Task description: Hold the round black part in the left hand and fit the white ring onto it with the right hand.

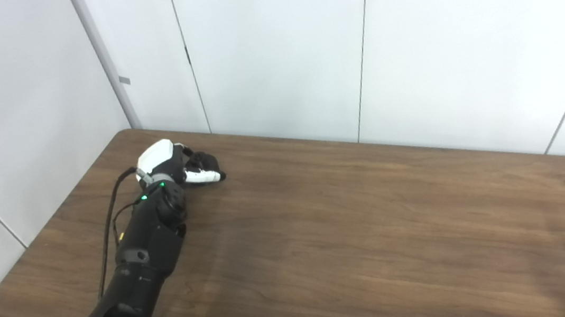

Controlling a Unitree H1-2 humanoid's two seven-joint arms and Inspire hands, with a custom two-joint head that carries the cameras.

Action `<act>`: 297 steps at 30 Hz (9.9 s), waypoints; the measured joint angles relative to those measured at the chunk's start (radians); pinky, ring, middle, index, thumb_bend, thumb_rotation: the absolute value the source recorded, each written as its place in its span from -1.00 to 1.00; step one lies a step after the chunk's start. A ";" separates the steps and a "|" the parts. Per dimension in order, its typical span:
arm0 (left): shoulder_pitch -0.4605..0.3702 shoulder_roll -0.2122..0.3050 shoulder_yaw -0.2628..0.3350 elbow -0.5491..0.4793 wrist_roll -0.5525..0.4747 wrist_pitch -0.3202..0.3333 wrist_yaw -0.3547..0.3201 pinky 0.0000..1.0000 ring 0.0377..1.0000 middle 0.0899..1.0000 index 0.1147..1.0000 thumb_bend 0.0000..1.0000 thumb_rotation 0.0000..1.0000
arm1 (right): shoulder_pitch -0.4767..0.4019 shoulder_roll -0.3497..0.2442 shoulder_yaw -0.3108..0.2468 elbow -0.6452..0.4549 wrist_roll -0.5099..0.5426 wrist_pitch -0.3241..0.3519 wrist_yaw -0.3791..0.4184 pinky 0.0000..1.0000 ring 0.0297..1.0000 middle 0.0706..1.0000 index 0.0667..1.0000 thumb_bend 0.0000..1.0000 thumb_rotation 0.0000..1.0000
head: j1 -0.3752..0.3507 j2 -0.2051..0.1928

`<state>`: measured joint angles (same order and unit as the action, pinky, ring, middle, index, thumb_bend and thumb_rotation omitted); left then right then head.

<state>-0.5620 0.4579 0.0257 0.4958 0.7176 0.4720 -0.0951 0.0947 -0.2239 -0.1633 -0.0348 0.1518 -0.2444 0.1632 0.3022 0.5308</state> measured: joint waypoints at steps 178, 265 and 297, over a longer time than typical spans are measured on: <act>0.645 -0.274 -0.392 -0.849 0.304 -0.328 -0.092 1.00 0.72 0.49 -0.17 0.04 -0.89 | 0.050 0.193 0.154 -0.199 -0.241 0.275 -0.160 0.95 0.86 0.77 0.82 0.21 1.00 | -0.402 0.255; 0.653 -0.249 -0.353 -0.819 0.279 -0.386 -0.057 0.97 0.69 0.45 -0.17 0.05 -0.90 | -0.574 -0.390 0.329 0.252 -0.776 0.691 0.053 0.97 0.94 0.86 0.50 0.67 -0.32 | -0.678 0.233; 0.660 -0.249 -0.356 -0.822 0.280 -0.385 -0.052 0.97 0.67 0.45 -0.17 0.05 -0.90 | -0.620 -0.384 0.365 0.325 -0.796 0.667 0.064 0.98 0.89 0.76 0.26 0.57 -0.52 | -0.664 0.247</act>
<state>0.0975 0.2089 -0.3306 -0.3263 0.9974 0.0873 -0.1469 -0.5255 -0.6080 0.2013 0.2899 -0.6445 0.4229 0.2273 -0.3620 0.7777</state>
